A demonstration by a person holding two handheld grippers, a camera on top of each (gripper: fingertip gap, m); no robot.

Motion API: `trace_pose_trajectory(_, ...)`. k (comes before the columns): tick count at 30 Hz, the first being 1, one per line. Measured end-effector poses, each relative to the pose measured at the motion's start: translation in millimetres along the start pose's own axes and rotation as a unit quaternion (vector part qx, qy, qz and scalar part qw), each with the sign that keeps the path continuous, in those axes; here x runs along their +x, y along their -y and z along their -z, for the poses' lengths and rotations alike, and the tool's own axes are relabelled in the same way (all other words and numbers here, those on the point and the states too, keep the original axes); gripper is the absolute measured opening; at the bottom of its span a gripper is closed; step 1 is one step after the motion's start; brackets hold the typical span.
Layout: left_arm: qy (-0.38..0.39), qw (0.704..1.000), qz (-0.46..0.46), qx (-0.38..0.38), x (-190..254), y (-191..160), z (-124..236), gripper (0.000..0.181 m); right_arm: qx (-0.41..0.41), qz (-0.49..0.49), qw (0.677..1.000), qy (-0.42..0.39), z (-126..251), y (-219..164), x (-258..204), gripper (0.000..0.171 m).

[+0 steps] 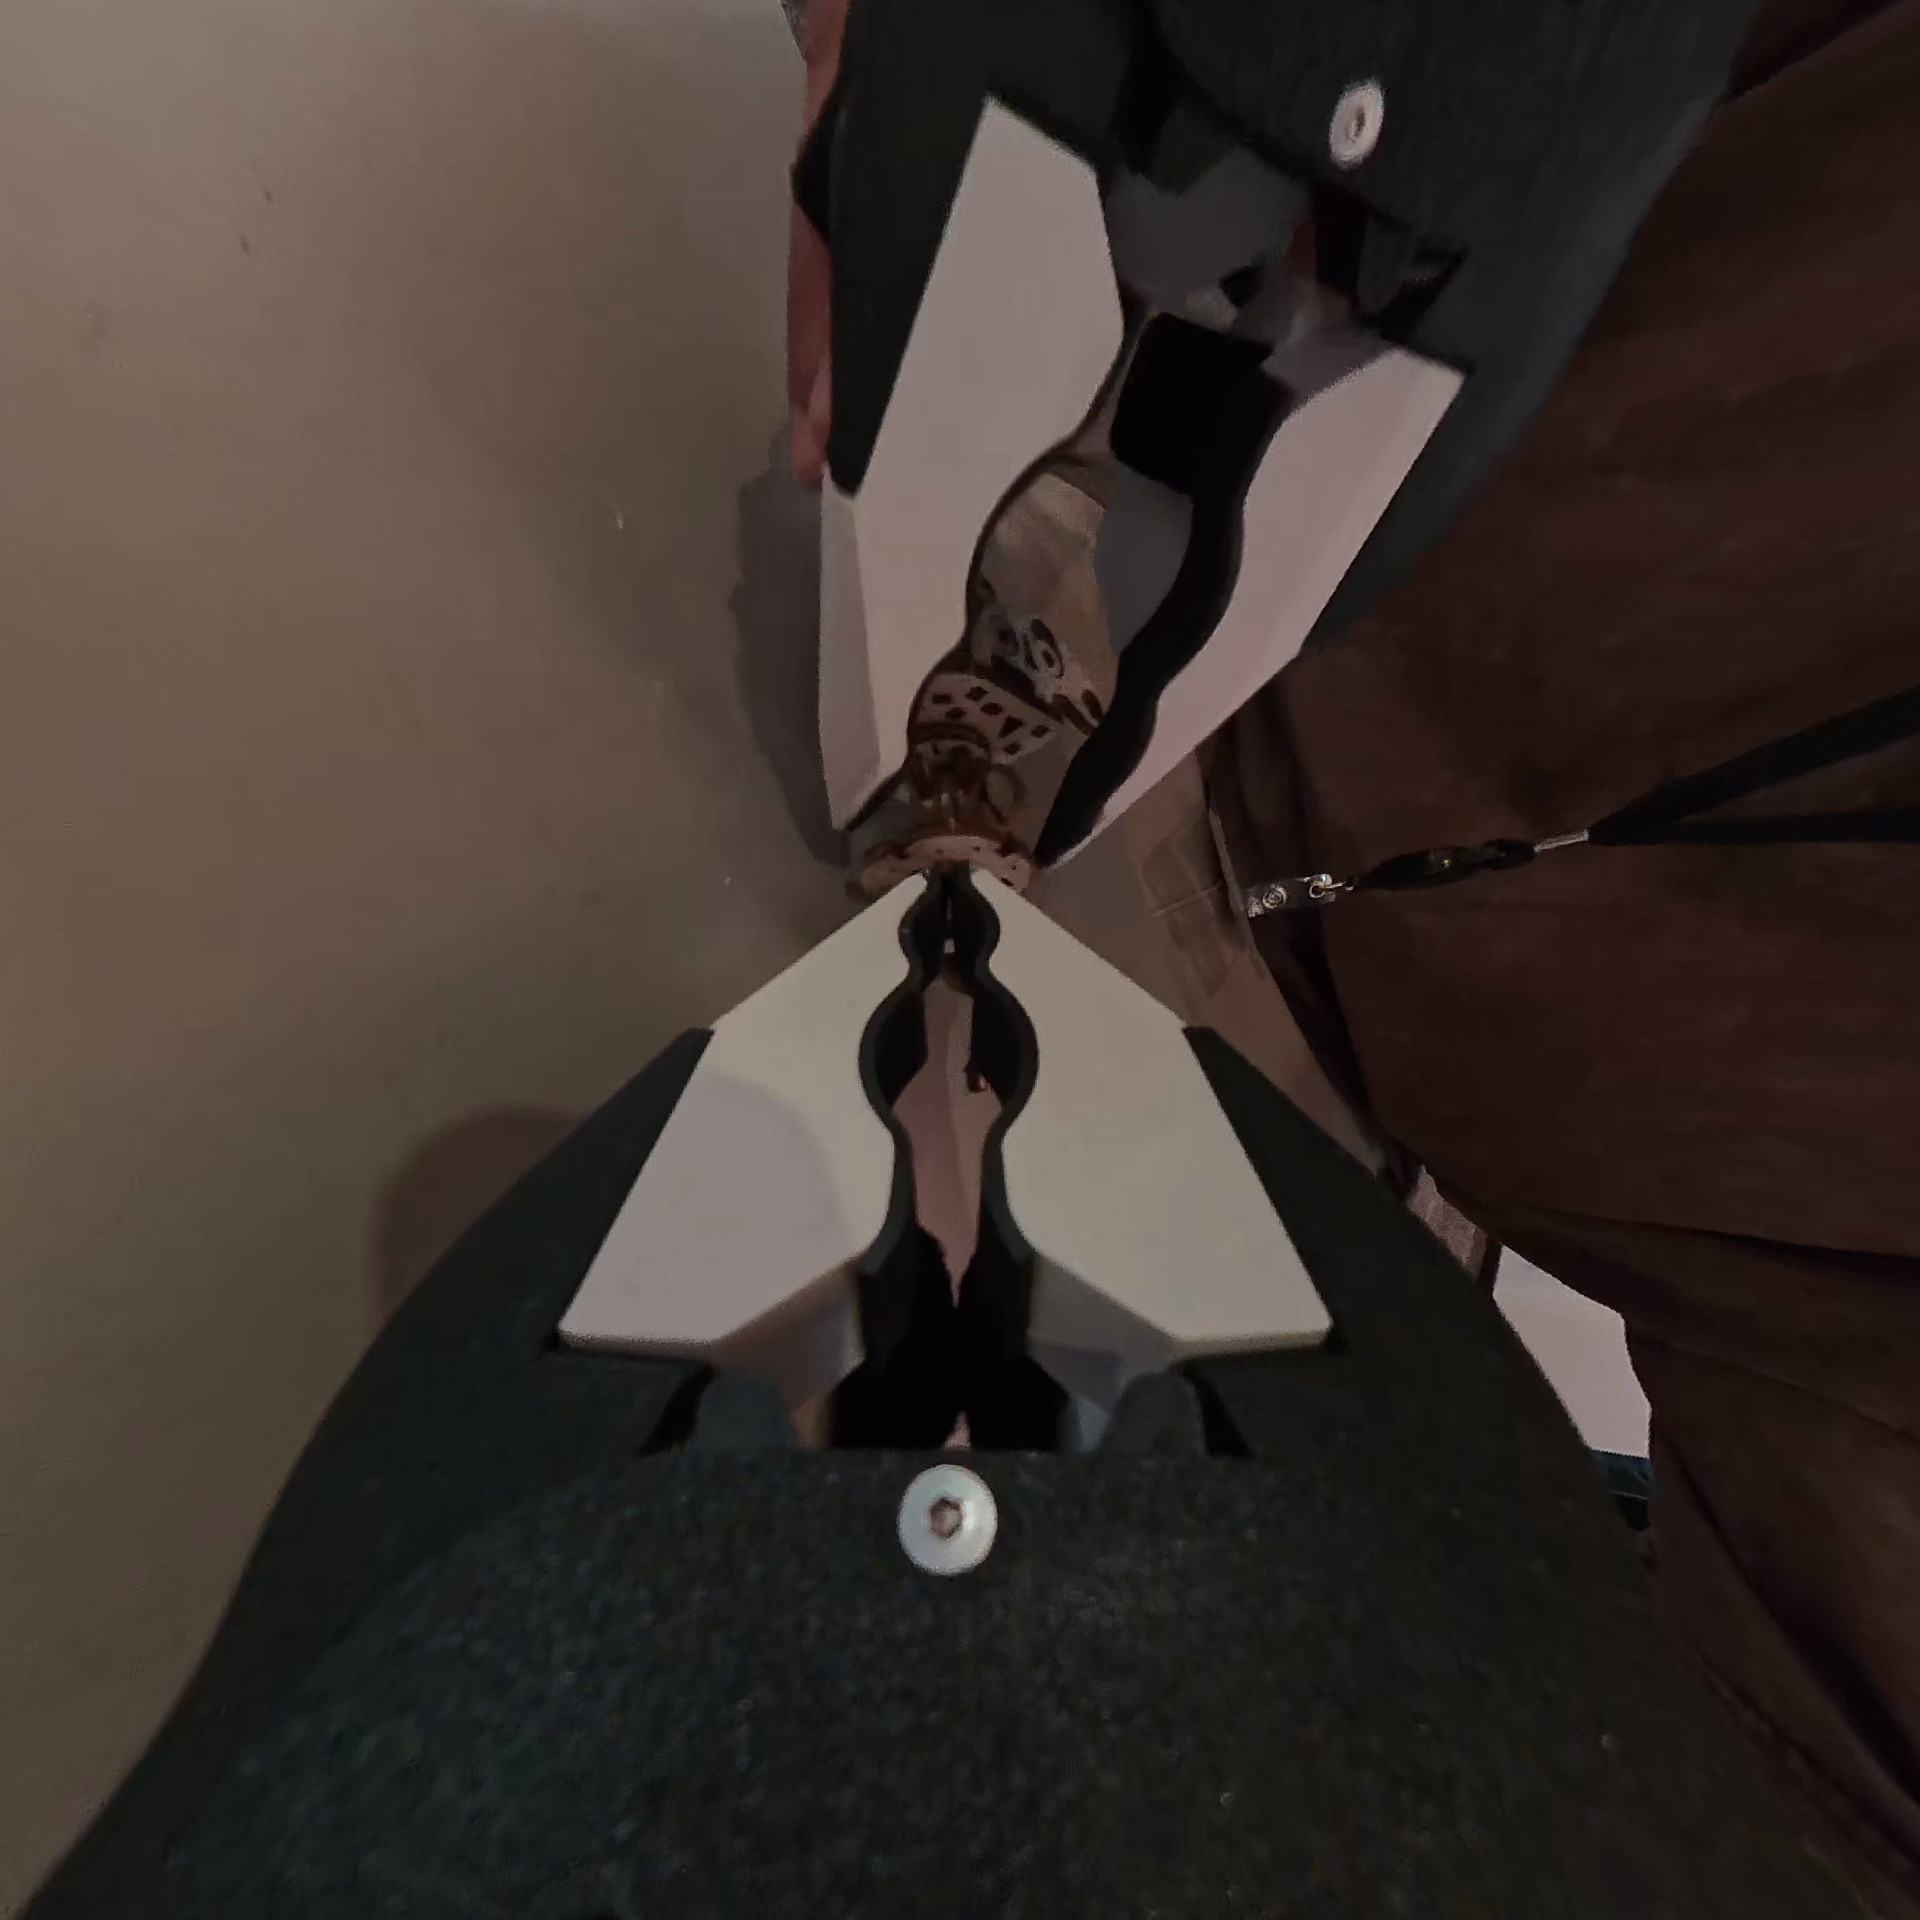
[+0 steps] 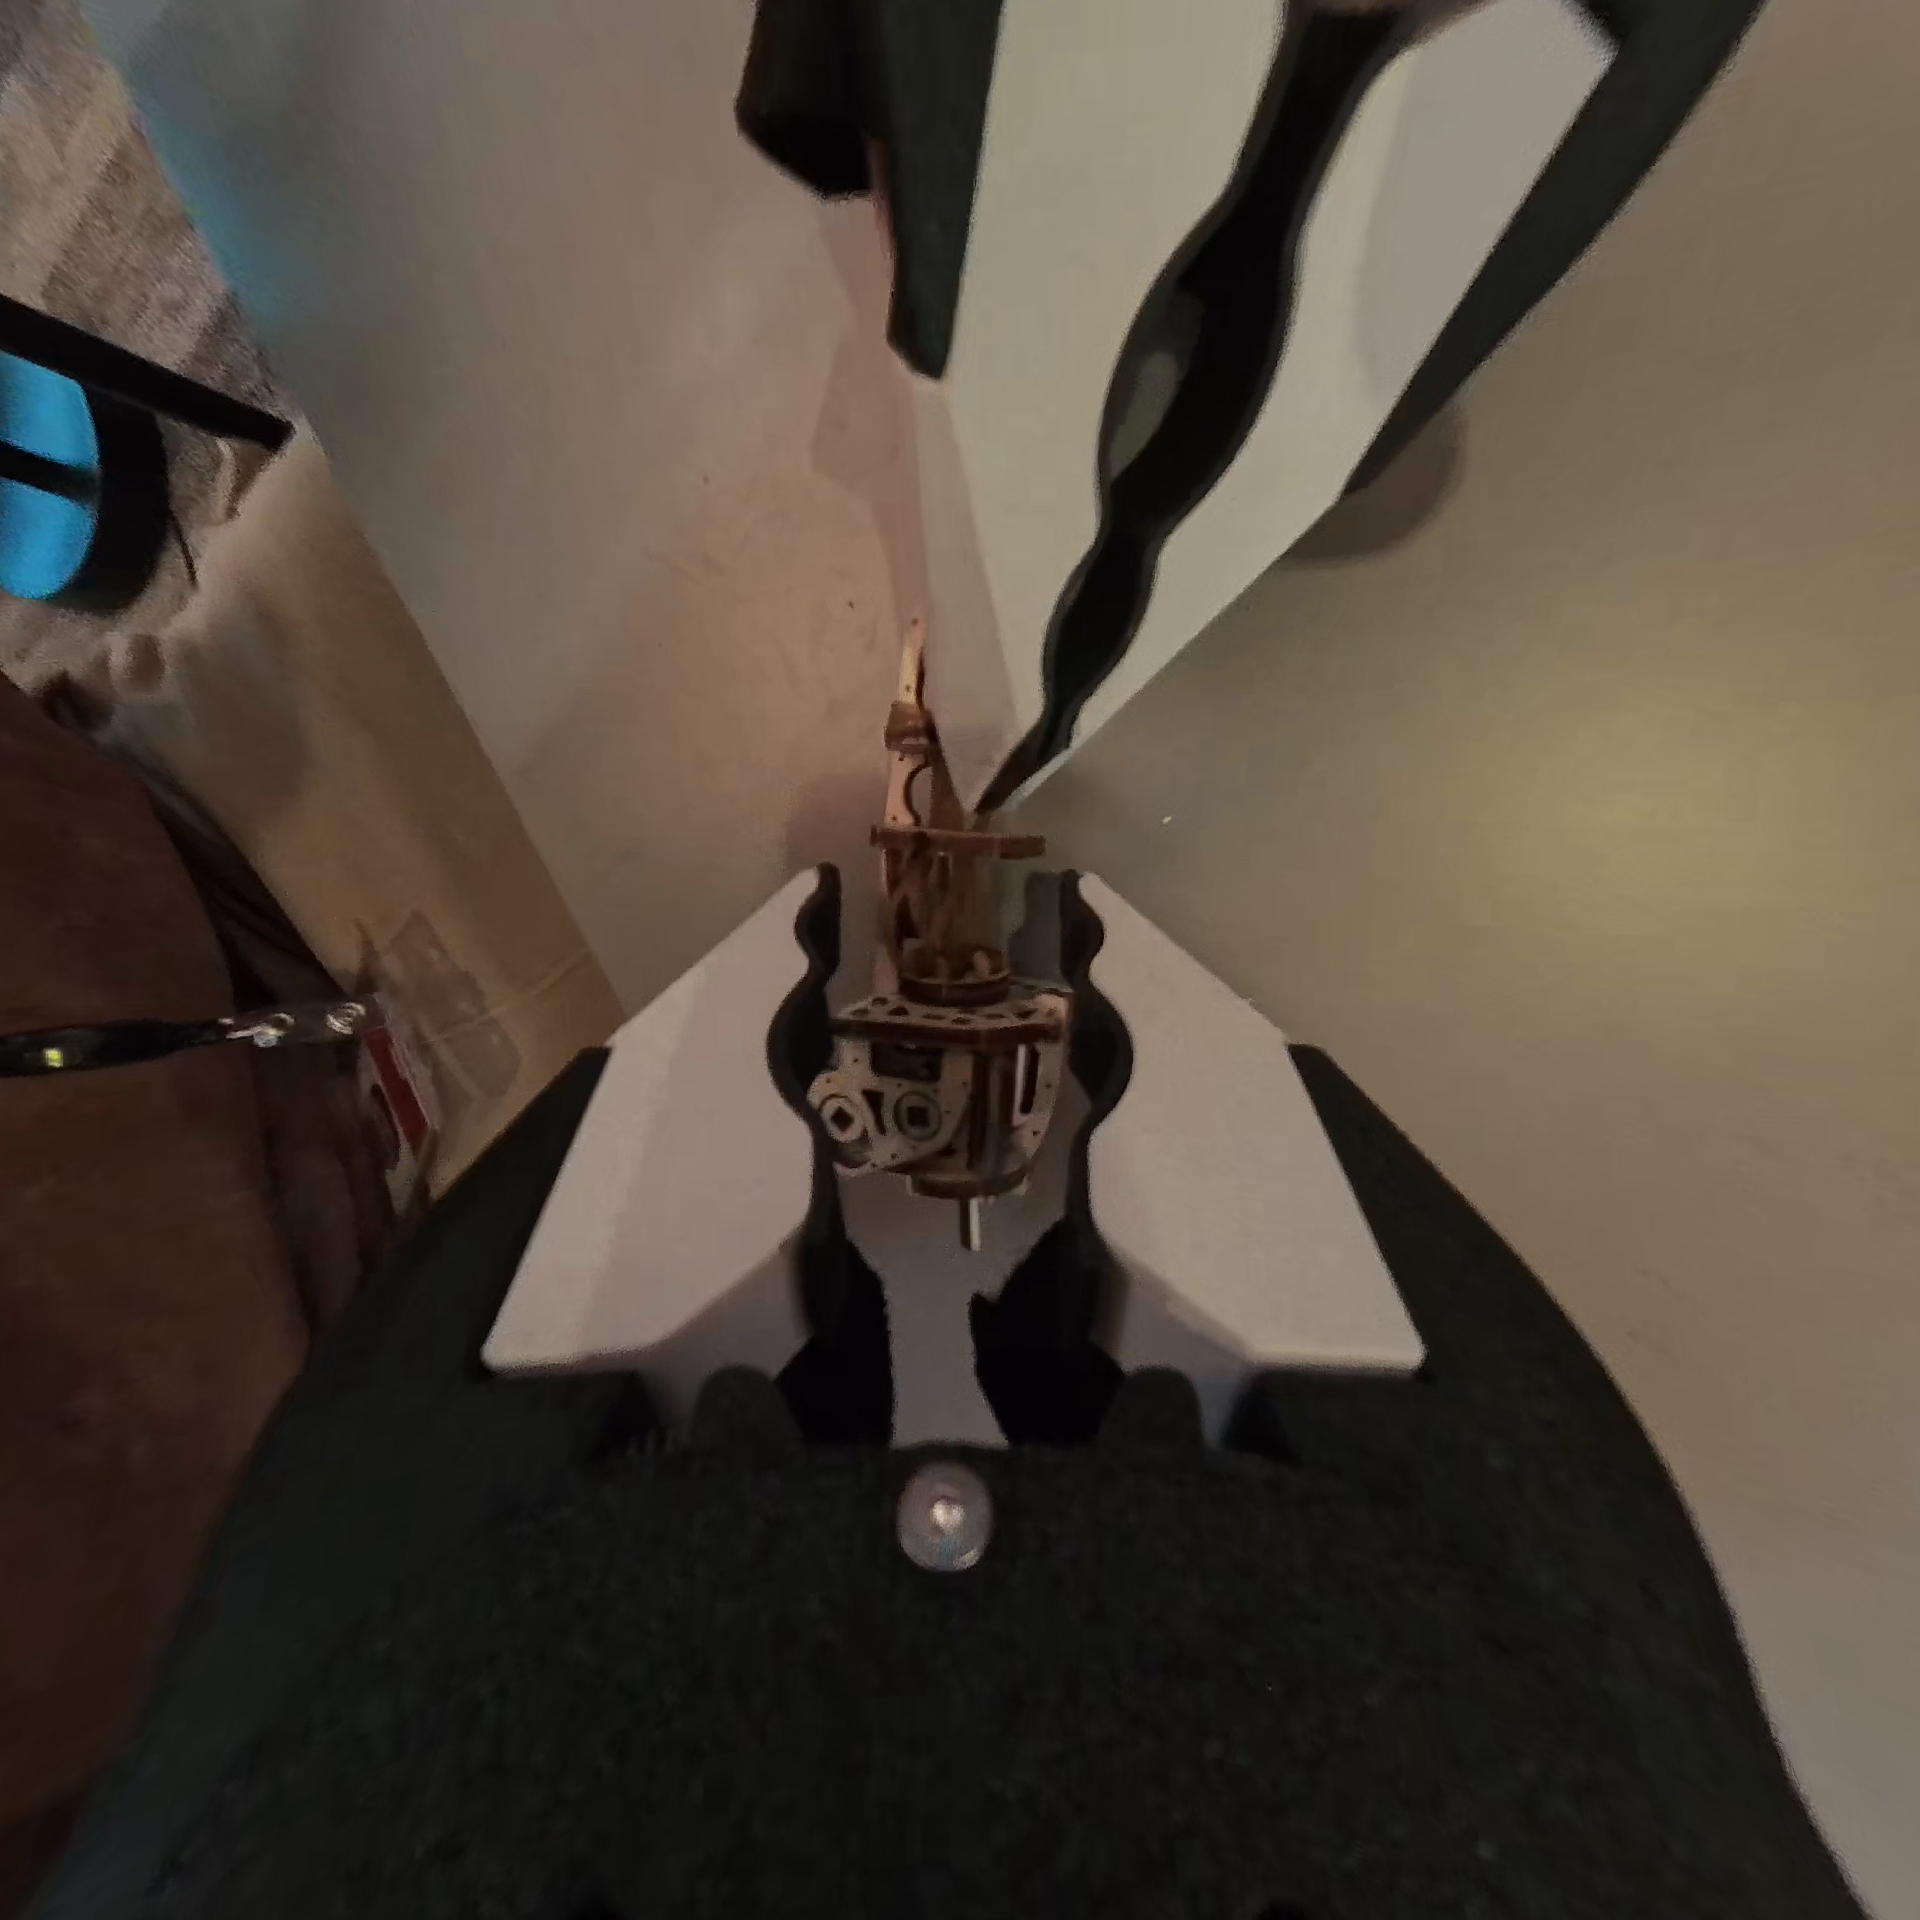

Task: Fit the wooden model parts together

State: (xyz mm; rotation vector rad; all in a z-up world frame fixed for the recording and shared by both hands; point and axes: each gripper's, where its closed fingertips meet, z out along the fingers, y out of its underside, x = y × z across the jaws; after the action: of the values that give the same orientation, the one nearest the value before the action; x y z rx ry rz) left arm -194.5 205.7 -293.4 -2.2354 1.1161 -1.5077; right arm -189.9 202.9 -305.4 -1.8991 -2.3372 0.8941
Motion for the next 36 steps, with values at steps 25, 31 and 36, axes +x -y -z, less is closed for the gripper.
trace_pose_trajectory(25,0.003,0.998,0.005,0.068,1.8,6.1,21.4,0.000,0.094,-0.017,0.995,0.016,5.3,24.4,12.6,0.020)
trace_pose_trajectory(31,0.005,0.997,0.019,0.071,-3.7,2.3,22.5,0.000,0.091,0.037,0.994,-0.046,5.6,24.7,17.0,0.017)
trace_pose_trajectory(36,0.005,0.997,0.020,0.070,-4.9,4.1,22.0,0.000,0.074,0.085,0.988,-0.101,6.4,25.7,20.1,0.014)
